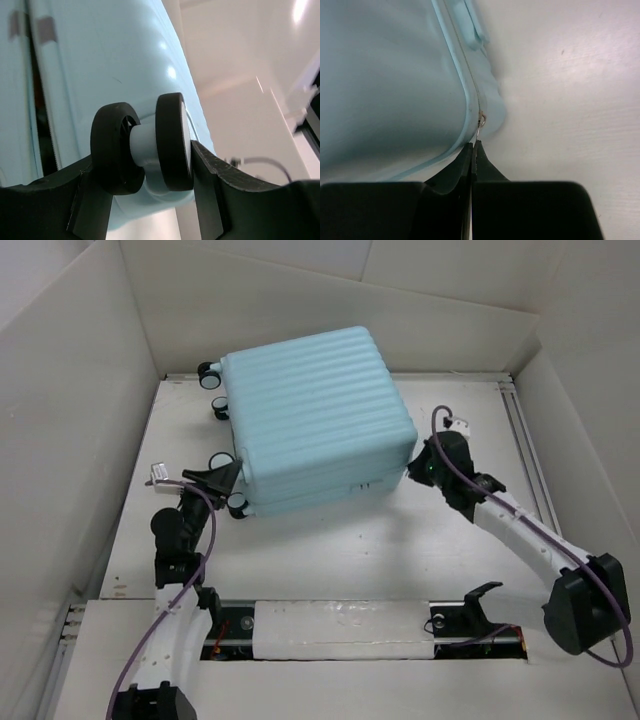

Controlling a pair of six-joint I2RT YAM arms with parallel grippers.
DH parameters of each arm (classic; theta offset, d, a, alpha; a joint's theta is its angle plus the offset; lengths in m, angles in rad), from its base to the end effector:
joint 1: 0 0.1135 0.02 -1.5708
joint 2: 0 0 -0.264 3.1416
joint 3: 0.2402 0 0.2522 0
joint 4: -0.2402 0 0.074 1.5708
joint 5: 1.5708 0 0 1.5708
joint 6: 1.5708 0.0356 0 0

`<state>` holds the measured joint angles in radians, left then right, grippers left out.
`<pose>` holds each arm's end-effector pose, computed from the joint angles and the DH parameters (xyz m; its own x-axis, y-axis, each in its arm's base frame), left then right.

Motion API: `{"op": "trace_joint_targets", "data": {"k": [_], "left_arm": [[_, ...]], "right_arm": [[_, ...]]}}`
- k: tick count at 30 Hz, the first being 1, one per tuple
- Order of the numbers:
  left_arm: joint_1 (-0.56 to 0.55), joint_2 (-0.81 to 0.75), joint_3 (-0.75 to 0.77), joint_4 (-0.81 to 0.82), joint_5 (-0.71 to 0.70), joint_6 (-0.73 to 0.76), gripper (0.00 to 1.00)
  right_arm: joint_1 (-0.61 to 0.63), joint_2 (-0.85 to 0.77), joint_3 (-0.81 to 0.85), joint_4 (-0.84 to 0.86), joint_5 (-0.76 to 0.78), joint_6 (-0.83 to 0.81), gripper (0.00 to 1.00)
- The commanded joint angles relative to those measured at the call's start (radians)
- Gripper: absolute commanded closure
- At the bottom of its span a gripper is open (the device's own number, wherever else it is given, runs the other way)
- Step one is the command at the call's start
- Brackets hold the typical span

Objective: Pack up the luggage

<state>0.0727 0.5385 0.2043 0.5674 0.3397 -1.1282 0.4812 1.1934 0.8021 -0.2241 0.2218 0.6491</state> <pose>0.1496 -0.0010 0.2501 -0.1316 -0.8638 -0.4863 0.3174 0.4280 -0.8462 0.2348 0.1138 0.2582 -0.5843 0.3601 -0.7272 0.0765 0.9166 0.3924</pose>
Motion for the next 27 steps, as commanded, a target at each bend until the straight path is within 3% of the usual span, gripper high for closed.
{"op": "trace_joint_targets", "data": {"k": [1,2,3,4,5,6,7,8,10,11,12,13,14,17,18,19,23,25,27], "left_arm": [[-0.062,-0.015,-0.014,-0.011,0.358,0.146,1.0],[-0.062,-0.015,-0.014,-0.011,0.358,0.146,1.0],[-0.062,-0.015,-0.014,-0.011,0.358,0.146,1.0],[-0.062,-0.024,-0.023,-0.011,0.358,0.146,1.0],[-0.062,-0.025,-0.023,-0.011,0.348,0.146,1.0],[-0.062,-0.025,-0.035,-0.011,0.348,0.156,1.0],[-0.062,-0.025,-0.036,-0.011,0.348,0.156,1.0],[-0.062,-0.025,-0.045,-0.011,0.348,0.156,1.0],[-0.062,-0.034,-0.054,-0.011,0.348,0.156,1.0],[-0.062,-0.044,-0.054,-0.011,0.348,0.156,1.0],[-0.062,-0.045,-0.054,-0.011,0.348,0.156,1.0],[-0.062,-0.058,-0.054,-0.02,0.357,0.156,1.0],[-0.062,-0.072,-0.054,-0.047,0.338,0.192,1.0],[-0.062,-0.054,-0.013,-0.122,0.303,0.22,1.0],[-0.062,-0.042,0.006,-0.123,0.303,0.235,1.0],[-0.062,-0.029,0.018,-0.123,0.292,0.235,1.0],[-0.062,0.049,0.076,-0.104,0.253,0.235,1.0],[-0.062,0.096,0.128,-0.104,0.222,0.226,1.0],[-0.062,0.124,0.162,-0.104,0.203,0.217,1.0]], "right_arm": [[-0.032,-0.057,0.181,0.293,-0.34,-0.028,1.0],[0.02,-0.072,0.14,0.327,-0.34,-0.013,1.0],[0.203,-0.095,0.073,0.41,-0.34,0.019,1.0],[0.318,-0.113,-0.114,0.537,-0.27,0.064,1.0],[0.433,-0.08,-0.191,0.803,-0.221,0.148,1.0],[0.615,-0.03,-0.222,0.868,-0.173,0.167,1.0],[0.693,0.033,-0.212,0.89,-0.08,0.167,1.0],[0.753,0.101,-0.116,0.89,-0.056,0.167,1.0],[0.822,0.257,0.041,0.733,-0.065,0.08,1.0],[0.839,0.273,0.177,0.63,0.052,0.055,1.0],[0.853,0.256,0.218,0.442,0.129,0.041,1.0],[0.862,0.227,0.241,0.369,0.202,0.025,1.0],[0.863,0.188,0.241,0.315,0.296,0.012,1.0],[0.745,-0.047,0.111,0.188,0.326,0.023,1.0],[0.705,-0.117,0.0,0.168,0.339,0.032,1.0],[0.66,-0.259,-0.061,0.167,0.34,0.032,1.0],[0.404,-0.533,-0.266,0.158,0.236,-0.014,1.0],[0.243,-0.575,-0.311,0.158,0.115,-0.045,0.97],[0.144,-0.551,-0.323,0.184,0.015,-0.089,0.84]]}}
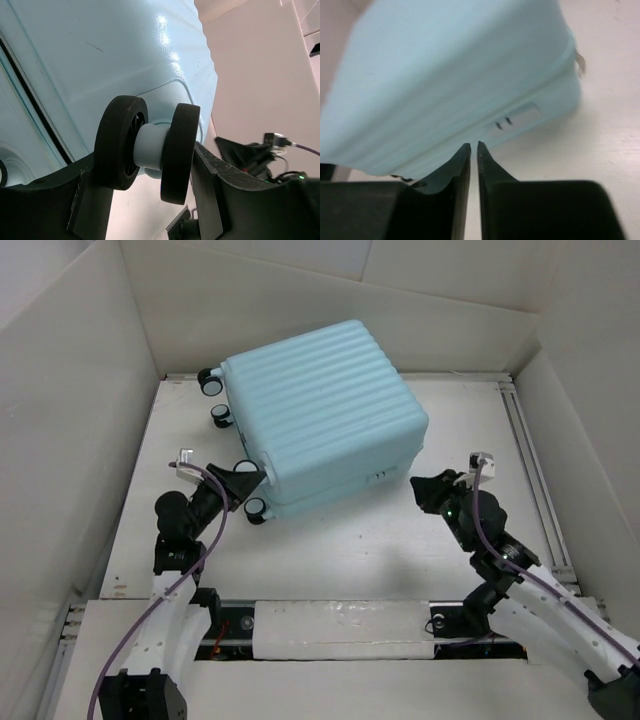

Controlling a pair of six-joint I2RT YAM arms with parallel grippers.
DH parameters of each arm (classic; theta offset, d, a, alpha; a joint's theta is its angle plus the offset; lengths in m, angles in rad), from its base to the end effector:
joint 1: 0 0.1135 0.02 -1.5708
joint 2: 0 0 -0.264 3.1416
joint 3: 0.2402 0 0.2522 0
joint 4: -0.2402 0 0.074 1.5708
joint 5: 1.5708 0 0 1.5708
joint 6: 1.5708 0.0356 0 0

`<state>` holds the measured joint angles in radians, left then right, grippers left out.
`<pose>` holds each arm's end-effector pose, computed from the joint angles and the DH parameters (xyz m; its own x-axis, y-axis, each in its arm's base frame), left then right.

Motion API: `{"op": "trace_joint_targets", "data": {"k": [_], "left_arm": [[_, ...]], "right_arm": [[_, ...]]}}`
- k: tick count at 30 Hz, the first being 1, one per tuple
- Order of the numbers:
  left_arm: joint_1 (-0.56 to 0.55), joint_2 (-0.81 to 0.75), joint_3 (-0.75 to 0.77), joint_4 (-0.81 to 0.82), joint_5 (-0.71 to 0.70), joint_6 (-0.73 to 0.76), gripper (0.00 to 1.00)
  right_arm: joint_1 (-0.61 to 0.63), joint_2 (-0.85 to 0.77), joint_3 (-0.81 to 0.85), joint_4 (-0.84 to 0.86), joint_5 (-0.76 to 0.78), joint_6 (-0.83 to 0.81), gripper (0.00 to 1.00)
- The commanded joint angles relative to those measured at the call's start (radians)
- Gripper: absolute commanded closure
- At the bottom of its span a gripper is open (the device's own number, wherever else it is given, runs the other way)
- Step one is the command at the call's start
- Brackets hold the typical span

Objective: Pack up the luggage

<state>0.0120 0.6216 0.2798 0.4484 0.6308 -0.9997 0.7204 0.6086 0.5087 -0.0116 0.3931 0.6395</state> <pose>0.1587 -0.0191 0.2526 -0.4277 -0.6846 -0.5903 0.4013 0.4414 -0.8026 0.1288 0.0949 0.2878 -0.2600 0.5053 -0.8228 -0.2095 0.8023 0.5589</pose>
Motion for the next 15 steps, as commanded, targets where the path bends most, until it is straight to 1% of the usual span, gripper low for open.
{"op": "trace_joint_targets", "data": {"k": [1,2,3,4,5,6,7,8,10,11,12,13,14,15], "left_arm": [[0.008,0.064,0.105,0.015,-0.097,0.088,1.0],[0.028,0.064,0.137,0.001,-0.097,0.088,1.0],[0.042,0.075,0.15,-0.008,-0.097,0.088,1.0],[0.067,0.075,0.159,-0.008,-0.097,0.088,1.0],[0.078,0.085,0.18,-0.031,-0.112,0.088,1.0],[0.089,0.086,0.193,-0.045,-0.112,0.088,1.0],[0.101,0.102,0.193,-0.045,-0.123,0.088,1.0],[0.141,0.124,0.205,-0.045,-0.111,0.088,1.0],[0.198,0.145,0.205,-0.045,-0.08,0.069,1.0],[0.268,0.164,0.205,-0.028,-0.031,0.058,1.0],[0.307,0.174,0.214,-0.019,-0.005,0.04,1.0],[0.339,0.187,0.214,-0.019,0.015,0.039,1.0],[0.38,0.214,0.214,-0.019,0.027,0.039,1.0],[0.399,0.224,0.214,-0.019,0.041,0.023,1.0]], "right_arm": [[-0.181,0.058,-0.03,-0.028,-0.239,-0.08,0.78],[-0.217,0.086,-0.03,-0.018,-0.273,-0.089,0.64],[-0.246,0.145,-0.03,0.013,-0.299,-0.104,0.57],[-0.297,0.175,-0.03,0.027,-0.338,-0.104,0.53],[-0.317,0.203,-0.03,0.038,-0.347,-0.104,0.46],[-0.335,0.251,-0.019,0.059,-0.356,-0.115,0.42],[-0.351,0.275,-0.019,0.059,-0.356,-0.126,0.4],[-0.378,0.295,-0.003,0.059,-0.37,-0.126,0.4],[-0.401,0.33,0.007,0.082,-0.347,-0.135,0.39],[-0.435,0.339,0.016,0.094,-0.364,-0.135,0.39],[-0.458,0.348,0.016,0.107,-0.387,-0.152,0.4],[-0.481,0.373,0.016,0.154,-0.416,-0.152,0.42],[-0.524,0.388,0.016,0.197,-0.459,-0.193,0.46],[-0.544,0.405,0.016,0.241,-0.559,-0.208,0.48]]}}
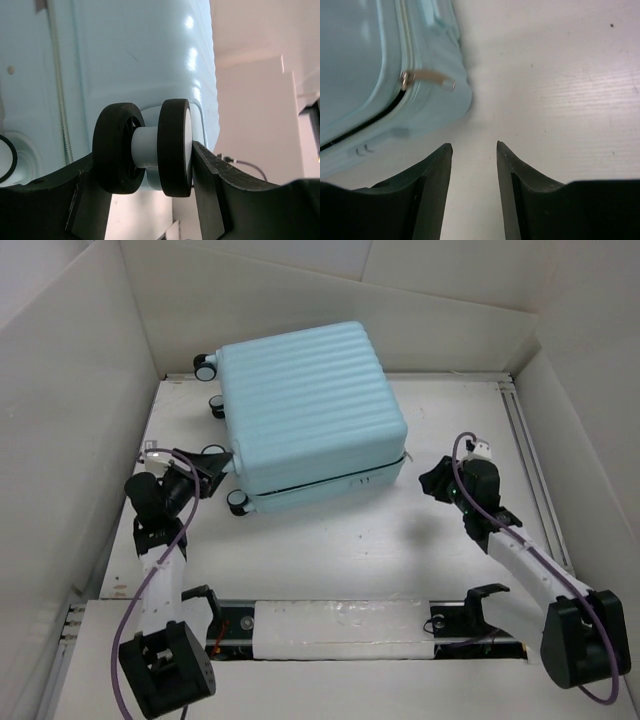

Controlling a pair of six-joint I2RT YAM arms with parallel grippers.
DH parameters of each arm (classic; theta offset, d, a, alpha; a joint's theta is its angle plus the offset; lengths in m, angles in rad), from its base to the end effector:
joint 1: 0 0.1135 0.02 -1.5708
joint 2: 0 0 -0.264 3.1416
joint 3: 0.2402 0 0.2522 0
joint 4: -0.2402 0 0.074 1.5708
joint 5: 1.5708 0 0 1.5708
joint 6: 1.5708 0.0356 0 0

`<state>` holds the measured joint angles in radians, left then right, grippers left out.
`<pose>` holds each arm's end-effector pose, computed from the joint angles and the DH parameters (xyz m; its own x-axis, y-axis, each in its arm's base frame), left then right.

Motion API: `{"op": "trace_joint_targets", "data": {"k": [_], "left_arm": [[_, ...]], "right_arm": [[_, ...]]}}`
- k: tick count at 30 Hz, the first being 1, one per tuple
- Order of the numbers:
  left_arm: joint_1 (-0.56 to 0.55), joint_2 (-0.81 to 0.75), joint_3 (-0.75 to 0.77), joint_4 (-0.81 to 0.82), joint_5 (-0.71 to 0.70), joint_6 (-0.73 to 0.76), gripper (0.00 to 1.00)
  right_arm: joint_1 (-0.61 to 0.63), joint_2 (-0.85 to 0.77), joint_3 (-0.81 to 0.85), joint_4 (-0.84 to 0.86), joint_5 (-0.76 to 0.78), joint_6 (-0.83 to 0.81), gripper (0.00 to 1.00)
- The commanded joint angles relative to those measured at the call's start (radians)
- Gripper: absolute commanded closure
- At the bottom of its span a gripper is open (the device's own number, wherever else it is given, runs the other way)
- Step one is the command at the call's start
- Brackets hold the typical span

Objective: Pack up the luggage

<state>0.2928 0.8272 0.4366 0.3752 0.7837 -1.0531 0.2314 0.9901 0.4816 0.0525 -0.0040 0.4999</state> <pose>0.1890 0.0307 0.2685 -0.4169 -0.7685 -0.4854 0.2205 0.4326 -0.8742 0.2109 0.0498 0.2191 -0.4878 0.3775 -0.7871 0.0011 0.9019 0.4319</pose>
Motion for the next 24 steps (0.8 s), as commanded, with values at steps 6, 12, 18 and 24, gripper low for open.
{"op": "trace_joint_targets", "data": {"k": [6,12,18,24], "left_arm": [[0.149,0.018,-0.004,0.15,-0.093,0.033,1.0],[0.149,0.018,0.04,0.145,-0.068,0.05,1.0],[0.131,0.017,0.051,0.166,-0.043,0.025,1.0],[0.131,0.007,0.06,0.166,-0.034,0.025,1.0]], "right_arm": [[-0.168,0.267,0.086,0.434,-0.478,-0.136,0.49],[-0.147,0.398,0.115,0.566,-0.74,-0.205,0.46],[-0.147,0.398,0.133,0.529,-0.745,-0.282,0.43],[-0.138,0.452,0.205,0.446,-0.767,-0.34,0.44]]}}
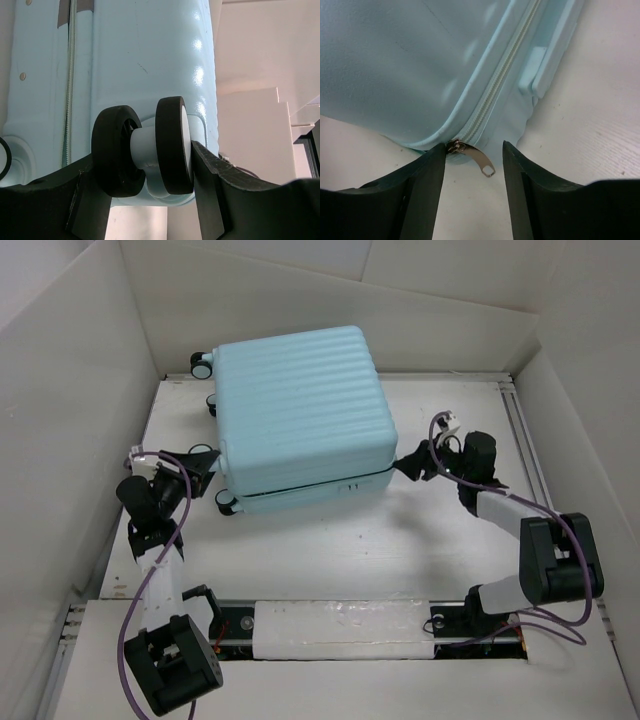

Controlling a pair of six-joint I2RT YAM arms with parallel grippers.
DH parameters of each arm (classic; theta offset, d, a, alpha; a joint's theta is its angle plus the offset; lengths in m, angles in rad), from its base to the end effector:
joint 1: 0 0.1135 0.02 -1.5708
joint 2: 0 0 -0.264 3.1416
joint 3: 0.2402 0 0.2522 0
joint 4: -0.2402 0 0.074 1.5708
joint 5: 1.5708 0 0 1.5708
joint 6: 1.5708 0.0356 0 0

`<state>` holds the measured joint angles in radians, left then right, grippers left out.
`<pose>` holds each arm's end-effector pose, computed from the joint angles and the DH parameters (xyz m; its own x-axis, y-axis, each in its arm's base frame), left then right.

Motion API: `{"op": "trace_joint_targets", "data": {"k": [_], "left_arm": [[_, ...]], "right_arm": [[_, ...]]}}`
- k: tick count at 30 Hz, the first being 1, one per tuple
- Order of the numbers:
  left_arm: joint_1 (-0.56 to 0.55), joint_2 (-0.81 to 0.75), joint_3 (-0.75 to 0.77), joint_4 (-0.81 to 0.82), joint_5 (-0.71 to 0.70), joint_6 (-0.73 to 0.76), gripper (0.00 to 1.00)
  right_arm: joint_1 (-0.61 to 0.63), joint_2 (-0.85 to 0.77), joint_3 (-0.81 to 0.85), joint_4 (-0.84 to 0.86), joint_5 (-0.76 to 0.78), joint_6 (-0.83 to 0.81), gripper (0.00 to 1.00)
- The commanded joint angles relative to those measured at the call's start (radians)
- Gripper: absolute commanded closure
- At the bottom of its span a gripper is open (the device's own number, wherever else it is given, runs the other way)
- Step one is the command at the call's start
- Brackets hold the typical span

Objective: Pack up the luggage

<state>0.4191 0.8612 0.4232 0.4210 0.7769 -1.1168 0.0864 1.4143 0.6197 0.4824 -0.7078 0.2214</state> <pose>0.1880 0.0564 0.2625 -0.3215 -0.8448 -0.4278 0.1396 0.4046 -0.9038 0.2864 0.0480 0.2105 -0.4483 0.1287 -0.8846 -0.5981 0.6922 0.4038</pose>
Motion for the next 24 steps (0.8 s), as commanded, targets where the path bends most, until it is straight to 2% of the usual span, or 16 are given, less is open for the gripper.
{"op": "trace_joint_targets", "data": {"k": [1,5,11,12,13,15,18,19,21,24], "left_arm": [[0.004,-0.027,0.074,0.13,-0.027,0.089,1.0],[0.004,-0.017,0.074,0.13,-0.018,0.089,1.0],[-0.005,-0.017,0.074,0.13,-0.027,0.098,1.0],[-0.005,-0.017,0.074,0.13,-0.027,0.098,1.0],[-0.005,-0.017,0.074,0.13,-0.027,0.098,1.0],[-0.005,-0.017,0.065,0.13,-0.027,0.098,1.0],[-0.014,-0.017,0.065,0.13,-0.027,0.098,1.0],[-0.014,-0.027,0.065,0.13,-0.027,0.098,1.0],[-0.014,-0.027,0.065,0.13,-0.027,0.098,1.0],[-0.014,-0.036,0.065,0.13,-0.027,0.098,1.0]], "right_arm": [[0.007,0.043,0.089,0.016,-0.077,-0.062,0.45],[0.016,0.101,0.114,0.016,-0.145,-0.062,0.54],[0.016,0.135,0.094,0.059,-0.24,-0.031,0.54],[0.016,0.135,0.094,0.059,-0.24,-0.031,0.62],[0.016,0.135,0.084,0.059,-0.24,-0.021,0.66],[0.016,0.12,0.074,0.059,-0.24,-0.011,0.68],[-0.003,0.081,0.043,0.059,-0.24,0.012,0.65],[-0.013,0.081,0.029,0.059,-0.24,0.027,0.71],[-0.013,0.068,0.02,0.059,-0.24,0.038,0.71],[-0.022,0.068,0.02,0.059,-0.24,0.047,0.57]]}}
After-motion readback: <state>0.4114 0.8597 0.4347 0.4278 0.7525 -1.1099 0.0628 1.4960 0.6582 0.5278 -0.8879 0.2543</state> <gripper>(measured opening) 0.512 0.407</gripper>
